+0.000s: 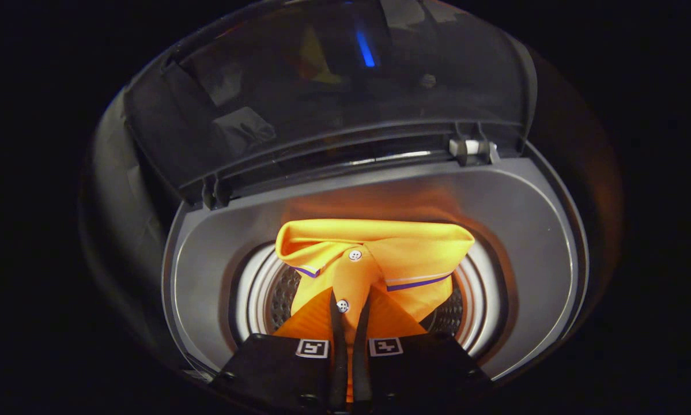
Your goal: Put the clothes into the washing machine and then close the washing machine lid.
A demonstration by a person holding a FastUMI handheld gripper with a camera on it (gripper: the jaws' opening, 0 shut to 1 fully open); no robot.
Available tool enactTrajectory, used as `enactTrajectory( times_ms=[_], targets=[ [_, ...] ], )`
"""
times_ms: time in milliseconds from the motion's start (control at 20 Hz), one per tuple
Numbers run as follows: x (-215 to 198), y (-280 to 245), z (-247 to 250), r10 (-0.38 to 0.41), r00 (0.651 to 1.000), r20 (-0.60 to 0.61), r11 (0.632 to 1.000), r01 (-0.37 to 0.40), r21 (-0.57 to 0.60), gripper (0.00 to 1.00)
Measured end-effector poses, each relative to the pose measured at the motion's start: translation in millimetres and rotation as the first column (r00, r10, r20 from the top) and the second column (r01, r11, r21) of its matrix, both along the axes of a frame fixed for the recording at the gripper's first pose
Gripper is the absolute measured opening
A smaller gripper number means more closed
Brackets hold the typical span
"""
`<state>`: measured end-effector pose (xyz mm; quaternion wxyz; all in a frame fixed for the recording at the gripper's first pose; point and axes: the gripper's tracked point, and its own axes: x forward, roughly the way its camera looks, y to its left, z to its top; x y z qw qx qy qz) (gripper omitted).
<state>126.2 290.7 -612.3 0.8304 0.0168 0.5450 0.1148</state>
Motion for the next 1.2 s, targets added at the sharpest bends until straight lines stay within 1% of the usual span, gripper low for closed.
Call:
enactTrajectory(
  times_ms=[150,300,350,550,700,900,1100,1200],
  targets=[
    [1,1,1,0.005,1.0,0.01,1.0,-0.005,-0.005,0.14],
    [-1,-1,2,0.004,1.0,0.006,1.0,-0.004,-0.008,0.18],
    [-1,-2,2,0.0,1.0,0.005,1.0,0.0,-0.015,0.26],
    [8,-10,8,0.018,0.999,0.043,0.998,-0.015,-0.056,0.68],
    [14,-10,16,0.024,0.997,0.071,0.998,-0.02,-0.059,0.99],
    [14,-4,34,0.005,0.996,0.094,1.0,-0.002,-0.025,0.99],
    [17,2,73,0.033,0.983,0.183,0.999,-0.033,-0.006,0.99],
    [20,6,99,0.035,0.972,0.234,0.999,-0.039,0.013,0.99]
  ],
)
